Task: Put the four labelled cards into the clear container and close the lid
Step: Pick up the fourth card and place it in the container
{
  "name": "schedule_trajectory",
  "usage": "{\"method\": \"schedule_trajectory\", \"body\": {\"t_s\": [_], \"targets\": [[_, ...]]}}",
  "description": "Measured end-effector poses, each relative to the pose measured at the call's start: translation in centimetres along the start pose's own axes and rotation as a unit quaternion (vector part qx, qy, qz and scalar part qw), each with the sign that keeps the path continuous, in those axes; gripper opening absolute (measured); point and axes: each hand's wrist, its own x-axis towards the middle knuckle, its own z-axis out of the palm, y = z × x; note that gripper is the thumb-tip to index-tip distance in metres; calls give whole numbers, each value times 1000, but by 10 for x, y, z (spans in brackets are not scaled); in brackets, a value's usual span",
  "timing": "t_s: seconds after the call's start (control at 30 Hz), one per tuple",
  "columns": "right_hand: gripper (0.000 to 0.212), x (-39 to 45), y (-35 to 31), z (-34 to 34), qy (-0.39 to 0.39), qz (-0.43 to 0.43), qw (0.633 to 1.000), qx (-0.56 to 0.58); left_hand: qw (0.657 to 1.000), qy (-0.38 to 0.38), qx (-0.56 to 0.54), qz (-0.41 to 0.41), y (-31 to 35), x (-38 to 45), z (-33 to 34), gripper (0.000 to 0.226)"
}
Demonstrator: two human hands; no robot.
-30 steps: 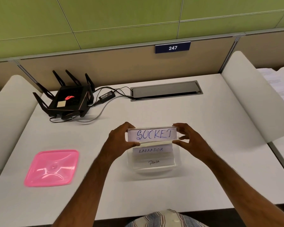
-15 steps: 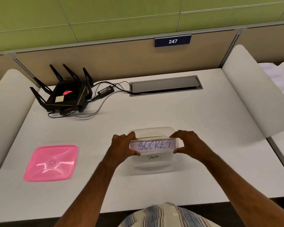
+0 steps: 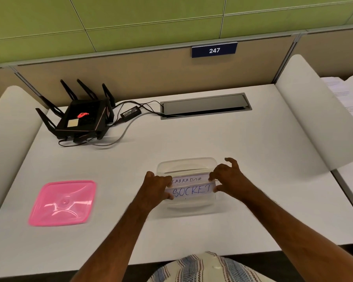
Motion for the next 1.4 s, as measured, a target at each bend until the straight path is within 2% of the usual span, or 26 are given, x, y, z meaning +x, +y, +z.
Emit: {"method": "schedule_trajectory", "body": {"t_s": [0.2, 0.27, 0.4, 0.47, 0.53, 0.73, 0.87, 0.93, 1.03, 1.13, 1.2, 1.27, 1.4], "targets": [[32, 10, -2, 16, -103, 28, 992, -64, 1000, -24, -4, -9, 3, 3, 3, 29], [29, 9, -5, 19, -123, 35, 989, -78, 999, -27, 33, 11, 6, 5, 3, 19], [16, 4, -5, 28, -87, 6, 991, -103, 996, -19, 80, 29, 5, 9, 8, 23], [19, 5, -6, 31, -113, 15, 986, -124, 997, -24, 71, 22, 5, 10, 10, 22], [27, 9, -7, 34, -152, 26, 979, -137, 993, -26, 114, 32, 7, 12, 10, 18], [28, 13, -9, 30, -163, 41, 979, -116, 986, -19, 156, 51, 6, 12, 18, 19], [31, 11, -9, 30, -143, 35, 983, -114, 987, -10, 155, 44, 4, 11, 19, 33], [33, 7, -9, 30, -92, 19, 992, -82, 982, -1, 180, 55, 4, 11, 16, 34], [37, 2, -8, 31, 27, 3, 999, -36, 981, 86, 139, 103, 3, 5, 15, 31], [33, -2, -11, 28, 103, 43, 993, 34, 972, 190, 66, 125, 2, 0, 15, 23], [42, -4, -11, 26, 124, 95, 985, 71, 968, 234, 23, 85, 3, 0, 12, 25], [55, -7, -11, 28, 123, 162, 971, 122, 968, 246, -38, 17, 4, -1, 11, 35], [70, -12, -10, 38, 62, 237, 956, 163, 968, 196, -141, -68, 4, -2, 19, 52]]}}
